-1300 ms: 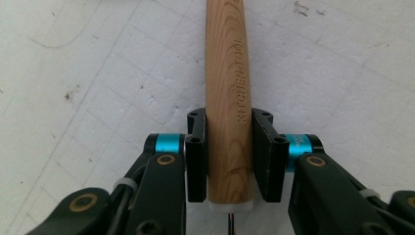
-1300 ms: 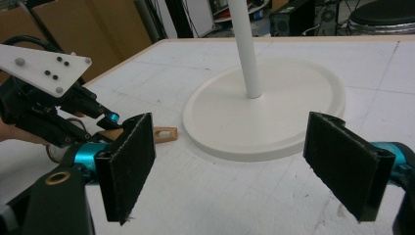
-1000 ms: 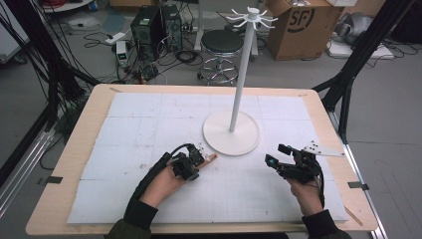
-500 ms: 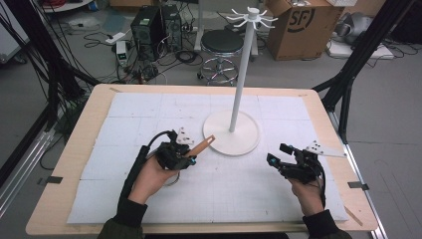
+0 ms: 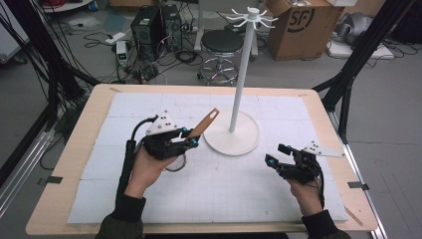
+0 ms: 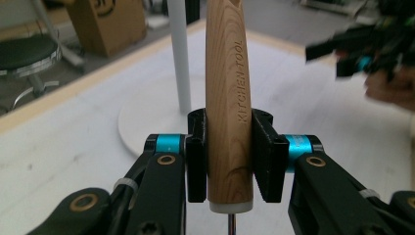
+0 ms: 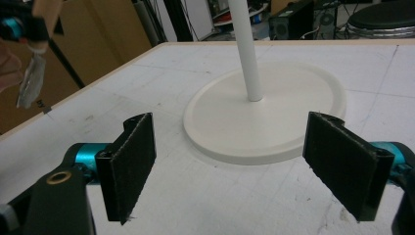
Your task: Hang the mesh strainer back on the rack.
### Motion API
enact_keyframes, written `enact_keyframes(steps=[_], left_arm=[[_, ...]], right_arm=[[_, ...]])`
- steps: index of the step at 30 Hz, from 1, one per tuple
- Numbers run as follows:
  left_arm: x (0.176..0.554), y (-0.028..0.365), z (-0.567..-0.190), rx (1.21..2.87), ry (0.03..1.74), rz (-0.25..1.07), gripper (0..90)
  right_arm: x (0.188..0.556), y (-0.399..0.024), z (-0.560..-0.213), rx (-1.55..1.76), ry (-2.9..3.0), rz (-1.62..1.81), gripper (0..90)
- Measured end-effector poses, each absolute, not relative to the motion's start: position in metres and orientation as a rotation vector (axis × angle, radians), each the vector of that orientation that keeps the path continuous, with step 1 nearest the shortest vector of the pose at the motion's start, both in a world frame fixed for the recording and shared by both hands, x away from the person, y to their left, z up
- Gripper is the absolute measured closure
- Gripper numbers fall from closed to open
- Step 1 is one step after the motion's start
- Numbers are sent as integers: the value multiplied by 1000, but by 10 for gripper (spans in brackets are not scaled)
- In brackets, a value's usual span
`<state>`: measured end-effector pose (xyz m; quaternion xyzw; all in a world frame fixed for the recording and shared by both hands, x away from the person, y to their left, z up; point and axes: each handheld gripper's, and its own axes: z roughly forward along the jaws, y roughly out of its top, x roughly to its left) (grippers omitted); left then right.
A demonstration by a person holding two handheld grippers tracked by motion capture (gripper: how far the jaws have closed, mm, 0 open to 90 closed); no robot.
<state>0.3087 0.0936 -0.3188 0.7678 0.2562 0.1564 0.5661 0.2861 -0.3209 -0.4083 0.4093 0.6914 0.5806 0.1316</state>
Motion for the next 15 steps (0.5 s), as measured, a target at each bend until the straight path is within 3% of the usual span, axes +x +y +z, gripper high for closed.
enact_keyframes(steps=[6,15], left_arm=[[319,87,-295,1647,547,390,707],[333,74,-267,1549,515,401,707]], right_arm=[[286,-322,-408,1198,1999,1706,193],[286,-323,-408,1196,1987,1720,192]])
